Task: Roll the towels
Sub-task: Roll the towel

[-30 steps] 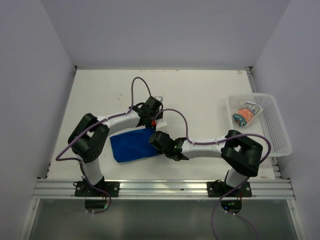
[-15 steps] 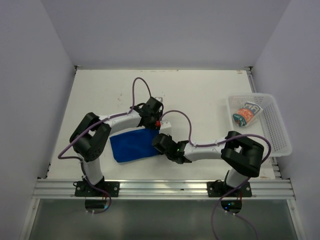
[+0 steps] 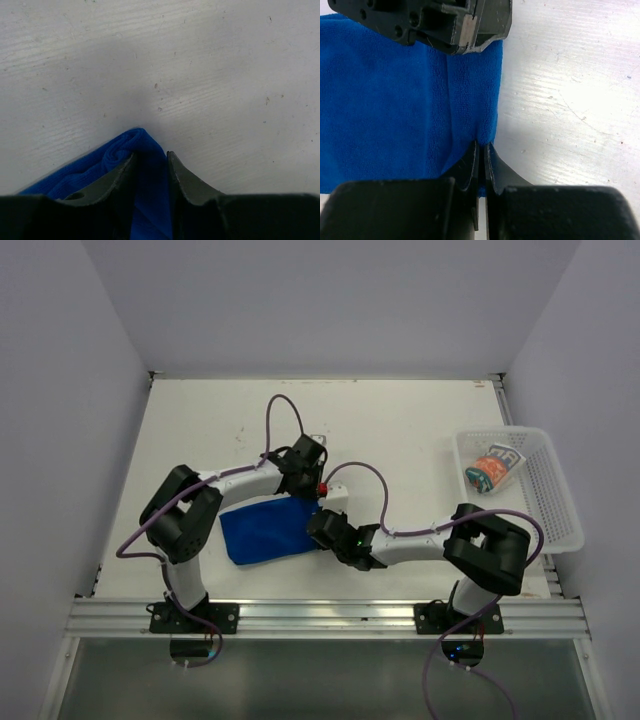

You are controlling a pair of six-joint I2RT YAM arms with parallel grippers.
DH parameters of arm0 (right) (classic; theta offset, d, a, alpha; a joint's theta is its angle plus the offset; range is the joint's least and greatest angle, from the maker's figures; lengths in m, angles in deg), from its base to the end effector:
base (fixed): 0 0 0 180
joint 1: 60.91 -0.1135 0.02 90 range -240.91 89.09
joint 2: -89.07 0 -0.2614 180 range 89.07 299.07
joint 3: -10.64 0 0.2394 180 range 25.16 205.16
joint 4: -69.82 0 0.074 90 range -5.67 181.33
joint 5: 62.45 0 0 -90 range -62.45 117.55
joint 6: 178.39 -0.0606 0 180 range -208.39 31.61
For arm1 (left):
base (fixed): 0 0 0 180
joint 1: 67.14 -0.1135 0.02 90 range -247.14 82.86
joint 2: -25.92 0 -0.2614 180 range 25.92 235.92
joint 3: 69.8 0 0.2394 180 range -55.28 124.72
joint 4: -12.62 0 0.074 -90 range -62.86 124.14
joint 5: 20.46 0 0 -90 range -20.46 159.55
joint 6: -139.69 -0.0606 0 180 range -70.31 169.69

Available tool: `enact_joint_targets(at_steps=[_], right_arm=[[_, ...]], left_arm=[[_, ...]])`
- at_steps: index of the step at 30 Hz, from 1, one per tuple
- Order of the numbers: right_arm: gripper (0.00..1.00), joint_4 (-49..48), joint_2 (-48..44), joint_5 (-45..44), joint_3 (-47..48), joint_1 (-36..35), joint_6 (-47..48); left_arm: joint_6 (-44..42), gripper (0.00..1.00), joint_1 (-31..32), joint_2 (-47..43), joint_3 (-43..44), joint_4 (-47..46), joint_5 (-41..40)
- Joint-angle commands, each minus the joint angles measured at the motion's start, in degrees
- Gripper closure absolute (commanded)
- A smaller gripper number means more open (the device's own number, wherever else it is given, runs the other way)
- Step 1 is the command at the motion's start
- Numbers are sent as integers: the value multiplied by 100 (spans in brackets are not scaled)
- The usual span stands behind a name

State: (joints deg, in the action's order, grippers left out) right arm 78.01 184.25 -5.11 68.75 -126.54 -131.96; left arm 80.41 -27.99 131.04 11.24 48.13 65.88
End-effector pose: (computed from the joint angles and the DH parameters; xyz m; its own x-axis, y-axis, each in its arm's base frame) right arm 0.1629 0.2804 0.1407 -0.6329 0.0091 -0.7742 -0.2401 0.9483 0.2074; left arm 0.2931 -0.2336 0.1522 -0.8840 0.0623 -0.4633 0.1785 0.9610 -0.2113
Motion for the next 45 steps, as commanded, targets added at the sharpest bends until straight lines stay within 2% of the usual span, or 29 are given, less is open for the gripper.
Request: enact_joint_targets(at_steps=[1,6,16,19,21,30,41,44,45], right_arm=[[100,158,-61,-425,-158,23,-99],[100,88,-78,-416,-193,32,-99],[100,-176,-175,-407,-404,23,-160],[100,-246,-219,-399,-474,23,-178],[100,-272,-245,-407,-536,23,-187],[100,-395,-315,-381,-703,15,-125],[100,-290,-491,-416,-756,23,-2],[100,-229,-552,-486,-738,6,156],[100,-211,-553,-495,-730,15,243]], left_arm=[[-242,66,-22,289,-139,572,-477],[-233,58,-22,342,-148,625,-548],[57,59,180,623,123,1046,-1425],[109,64,355,851,325,1292,-1716],[136,73,443,931,379,1354,-1787],[259,100,470,1046,309,1276,-1656],[549,100,444,572,107,204,-891],[584,100,400,142,-139,-358,-681],[593,100,374,-147,-261,-855,-567]])
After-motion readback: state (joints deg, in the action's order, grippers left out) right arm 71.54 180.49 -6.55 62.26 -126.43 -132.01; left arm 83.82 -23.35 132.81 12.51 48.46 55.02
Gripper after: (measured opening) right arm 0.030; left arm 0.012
